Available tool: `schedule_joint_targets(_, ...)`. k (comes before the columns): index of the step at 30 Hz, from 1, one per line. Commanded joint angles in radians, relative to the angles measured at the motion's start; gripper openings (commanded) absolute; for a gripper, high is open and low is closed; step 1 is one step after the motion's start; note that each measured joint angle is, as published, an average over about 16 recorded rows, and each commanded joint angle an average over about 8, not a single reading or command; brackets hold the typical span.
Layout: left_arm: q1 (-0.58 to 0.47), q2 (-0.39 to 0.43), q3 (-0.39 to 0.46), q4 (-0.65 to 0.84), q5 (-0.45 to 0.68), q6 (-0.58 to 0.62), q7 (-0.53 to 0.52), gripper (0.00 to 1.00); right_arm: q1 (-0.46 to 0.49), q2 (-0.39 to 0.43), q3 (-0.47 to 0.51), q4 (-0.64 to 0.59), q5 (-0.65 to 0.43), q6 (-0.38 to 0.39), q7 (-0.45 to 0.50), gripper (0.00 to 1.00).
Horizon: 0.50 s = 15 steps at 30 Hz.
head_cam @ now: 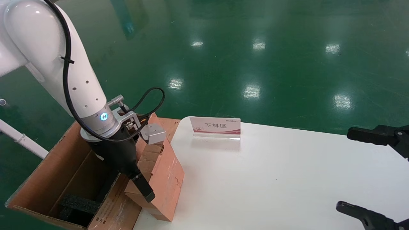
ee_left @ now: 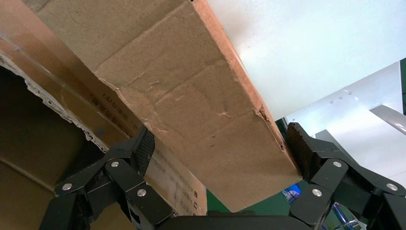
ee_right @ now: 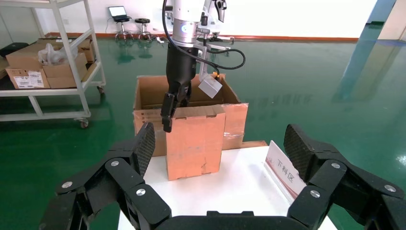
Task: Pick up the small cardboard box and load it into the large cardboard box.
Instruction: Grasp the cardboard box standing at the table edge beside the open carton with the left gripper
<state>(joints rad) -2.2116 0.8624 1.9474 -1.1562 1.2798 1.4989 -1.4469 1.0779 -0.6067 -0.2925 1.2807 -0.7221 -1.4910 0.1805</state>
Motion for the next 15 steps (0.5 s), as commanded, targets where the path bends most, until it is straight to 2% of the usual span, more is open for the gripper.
schedule_joint_targets(1,0.001,-0.001,0.001,-0.003,0.002,-0.003,-0.002,1.0,0.0,0.0,0.0,0.0,0.0,0.0,0.0,1.0)
schedule_joint_targets(7,0.0,-0.001,0.0,-0.003,0.002,-0.003,-0.001,1.0,0.0,0.0,0.0,0.0,0.0,0.0,0.0,1.0)
schedule_joint_targets(8,0.0,-0.001,0.0,-0.003,0.001,-0.003,0.0,0.9,0.0,0.0,0.0,0.0,0.0,0.0,0.0,1.0)
schedule_joint_targets(15,0.0,-0.001,-0.001,-0.002,0.0,-0.002,0.002,0.03,0.0,0.0,0.0,0.0,0.0,0.0,0.0,1.0)
